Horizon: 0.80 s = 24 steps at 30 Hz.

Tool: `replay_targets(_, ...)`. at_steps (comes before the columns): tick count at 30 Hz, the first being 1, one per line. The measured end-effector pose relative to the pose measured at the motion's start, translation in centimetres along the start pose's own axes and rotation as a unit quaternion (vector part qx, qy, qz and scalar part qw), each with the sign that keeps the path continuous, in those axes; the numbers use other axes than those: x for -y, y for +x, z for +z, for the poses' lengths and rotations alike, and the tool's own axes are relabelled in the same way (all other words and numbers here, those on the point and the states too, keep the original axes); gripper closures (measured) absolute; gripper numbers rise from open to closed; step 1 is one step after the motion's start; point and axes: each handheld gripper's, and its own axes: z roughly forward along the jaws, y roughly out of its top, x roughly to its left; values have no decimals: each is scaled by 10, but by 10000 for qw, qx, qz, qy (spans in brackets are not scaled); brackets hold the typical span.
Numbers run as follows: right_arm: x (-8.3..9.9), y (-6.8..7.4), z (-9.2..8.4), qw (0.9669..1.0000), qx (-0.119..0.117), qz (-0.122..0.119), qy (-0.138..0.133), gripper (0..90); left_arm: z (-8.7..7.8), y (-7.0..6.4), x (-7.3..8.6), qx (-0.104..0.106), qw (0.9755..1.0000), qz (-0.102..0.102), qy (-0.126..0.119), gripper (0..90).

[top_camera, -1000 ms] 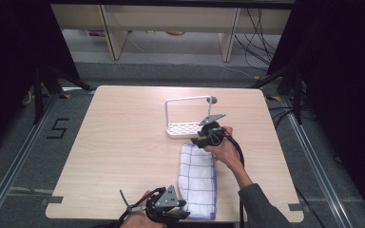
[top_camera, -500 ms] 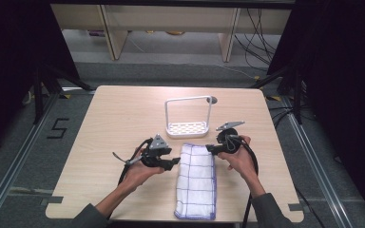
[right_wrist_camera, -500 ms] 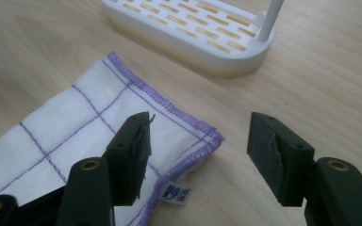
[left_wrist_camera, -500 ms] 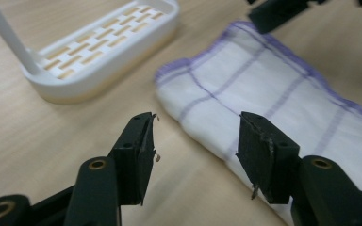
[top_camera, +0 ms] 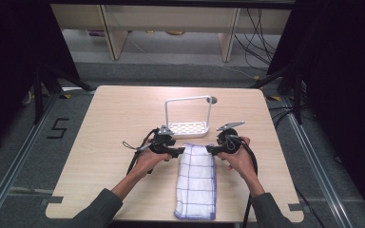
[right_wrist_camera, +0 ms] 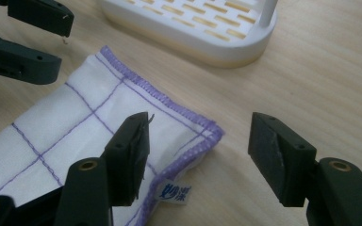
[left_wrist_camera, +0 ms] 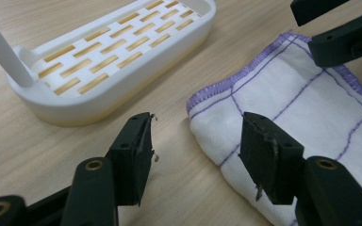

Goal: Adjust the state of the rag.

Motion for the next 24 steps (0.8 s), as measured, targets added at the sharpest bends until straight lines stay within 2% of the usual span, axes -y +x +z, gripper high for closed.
replay_targets(3,1,0,3,10000,14,58,60,402,4,1,-2,-20,9999,21,111,435)
replay_targets(4,1,-1,5,10000,43,5,-9,402,5,2,-2,-10,10000,4,83,436)
replay_targets(5,1,0,4,10000,-10,68,37,402,7,2,-3,-9,10000,19,46,435)
replay_targets(6,1,0,4,10000,-12,44,19,401,9,3,-4,-12,9999,85,60,433)
replay_targets(9,1,0,4,10000,3,-18,10,397,11,3,-4,-24,10000,37,40,428)
replay_targets(11,1,1,3,9999,-16,133,47,395,13,3,-5,-63,9999,50,81,428)
replay_targets(13,2,0,5,9999,-2,146,-44,393,16,3,-5,-83,9999,59,80,428)
replay_targets(15,1,-2,3,10000,-5,95,16,393,17,3,-7,-60,9999,56,82,431)
replay_targets(17,1,-2,3,9998,4,182,19,393,19,1,-8,-44,10000,12,48,439)
replay_targets(19,2,-3,4,9999,9,128,-68,393,21,0,-8,-165,9998,47,74,453)
replay_targets(20,2,-4,4,9997,-57,181,-122,393,21,0,-8,-142,9999,41,75,456)
replay_targets(21,1,-4,3,9996,-61,264,14,393,22,0,-8,-123,9999,40,71,464)
replay_targets(22,1,-5,3,9997,-94,207,-41,394,23,1,-8,-131,9999,66,77,473)
replay_targets(23,1,-4,3,9996,-48,290,-33,395,24,0,-8,-138,9998,96,94,487)
replay_targets(24,1,-5,4,9997,-1,232,-52,395,25,0,-8,-93,9999,93,97,487)
